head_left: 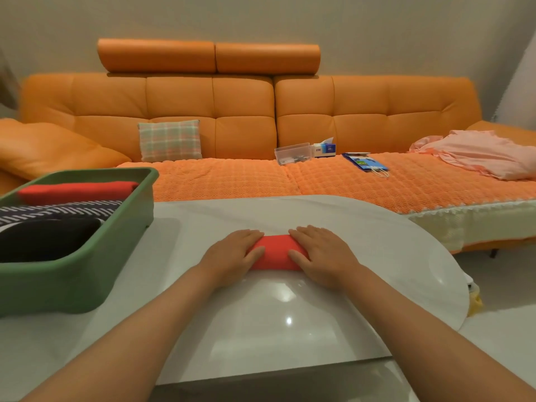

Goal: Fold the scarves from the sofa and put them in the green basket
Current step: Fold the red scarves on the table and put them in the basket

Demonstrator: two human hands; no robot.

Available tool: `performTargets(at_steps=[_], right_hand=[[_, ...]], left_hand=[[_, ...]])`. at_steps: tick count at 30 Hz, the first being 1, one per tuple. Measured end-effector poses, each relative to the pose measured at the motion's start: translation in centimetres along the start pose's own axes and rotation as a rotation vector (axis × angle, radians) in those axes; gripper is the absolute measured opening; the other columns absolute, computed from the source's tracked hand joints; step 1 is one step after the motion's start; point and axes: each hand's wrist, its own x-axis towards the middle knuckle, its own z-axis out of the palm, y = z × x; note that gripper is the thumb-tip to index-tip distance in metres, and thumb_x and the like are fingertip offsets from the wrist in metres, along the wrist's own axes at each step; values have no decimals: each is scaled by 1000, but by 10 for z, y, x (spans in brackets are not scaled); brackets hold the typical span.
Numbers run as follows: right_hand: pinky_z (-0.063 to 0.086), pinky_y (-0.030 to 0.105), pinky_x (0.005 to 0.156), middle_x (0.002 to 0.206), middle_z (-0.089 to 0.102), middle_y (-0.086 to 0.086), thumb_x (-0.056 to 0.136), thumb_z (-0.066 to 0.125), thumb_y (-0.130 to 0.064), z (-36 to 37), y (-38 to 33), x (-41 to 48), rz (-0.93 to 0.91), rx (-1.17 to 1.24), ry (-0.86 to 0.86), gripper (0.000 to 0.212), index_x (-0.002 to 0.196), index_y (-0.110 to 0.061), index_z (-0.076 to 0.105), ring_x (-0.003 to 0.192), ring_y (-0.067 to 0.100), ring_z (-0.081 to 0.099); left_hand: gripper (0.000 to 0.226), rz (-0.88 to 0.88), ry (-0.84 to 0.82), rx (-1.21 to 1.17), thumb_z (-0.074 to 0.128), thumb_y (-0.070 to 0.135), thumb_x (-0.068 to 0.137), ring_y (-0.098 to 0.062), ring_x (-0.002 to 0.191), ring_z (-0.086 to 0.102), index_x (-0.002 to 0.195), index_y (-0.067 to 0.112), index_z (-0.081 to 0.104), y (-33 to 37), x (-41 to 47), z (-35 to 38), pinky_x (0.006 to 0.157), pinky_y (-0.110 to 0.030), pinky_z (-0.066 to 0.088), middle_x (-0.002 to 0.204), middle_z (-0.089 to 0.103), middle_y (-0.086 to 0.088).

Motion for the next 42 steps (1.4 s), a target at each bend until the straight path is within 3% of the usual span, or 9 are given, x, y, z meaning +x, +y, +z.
performTargets(at_steps=[3, 6, 9, 15, 20, 25, 30, 37, 42], right_hand=[[13, 27, 118, 154, 40, -6, 103, 35, -49, -1, 6, -3, -4, 101, 15, 53, 153, -30, 35, 141, 12, 32], [18, 28, 115, 148, 47, -8, 98, 34, -49, -1, 6, -3, -16, 165, 23, 54, 148, -30, 41, 135, 11, 38], [15, 39, 118, 144, 48, -7, 84, 39, -51, -1, 2, -2, 0, 204, -13, 64, 145, -30, 40, 134, 12, 39], [12, 47, 122, 163, 10, 0, 68, 56, -49, -9, 4, -1, -56, 144, -134, 89, 151, -31, 32, 151, 20, 2], [34, 38, 114, 146, 30, -2, 79, 62, -24, -11, 14, -5, 89, 214, -226, 90, 155, -42, 19, 138, 19, 29], [41, 37, 105, 135, 48, 0, 83, 63, -18, -15, 5, -5, 134, 207, -150, 76, 150, -30, 30, 127, 23, 45], [50, 35, 86, 112, 63, -5, 77, 66, -24, -20, -16, -3, 73, 207, -76, 46, 121, -32, 55, 102, 20, 60], [47, 26, 83, 121, 62, -9, 78, 73, -22, -55, -76, 37, -20, 277, 174, 61, 133, -36, 54, 101, 16, 60], [51, 34, 91, 133, 58, -2, 80, 75, -23, -81, -145, 111, -179, 267, 281, 69, 142, -29, 47, 111, 21, 59]], left_hand=[[44, -161, -64, -299, 28, 38, 107, -8, 142, 32, 148, 30, 42, -14, -9, -7, 114, -22, 19, 155, 39, 9], [46, -221, -111, -92, 25, 39, 107, -16, 150, 19, 152, 30, 36, -19, -7, -13, 120, -35, 13, 159, 32, 6], [46, -112, 47, 195, 31, 25, 105, -20, 150, 18, 150, 24, 38, -6, 2, -20, 121, -39, 13, 160, 29, 3], [70, 78, -128, 127, 52, 43, 87, -16, 141, 34, 153, 30, 33, 19, -3, -21, 116, -35, 22, 156, 36, 7], [76, -30, -175, 81, 61, 23, 77, -18, 130, 44, 149, 31, 36, 5, 1, -24, 109, -32, 36, 144, 47, 6], [67, -36, -153, 128, 61, 18, 80, -20, 120, 52, 144, 31, 43, 7, -2, -25, 101, -34, 42, 131, 54, 5], [53, 3, -63, 240, 60, 15, 81, -20, 106, 58, 130, 33, 51, -2, -20, -44, 88, -37, 49, 117, 59, 6], [57, 25, 169, 398, 62, 13, 86, -19, 113, 55, 139, 28, 46, -36, -36, -144, 97, -37, 47, 127, 54, 5], [60, -35, 197, 442, 69, 23, 84, -19, 116, 55, 140, 28, 47, -105, -47, -225, 94, -35, 47, 130, 56, 5]])
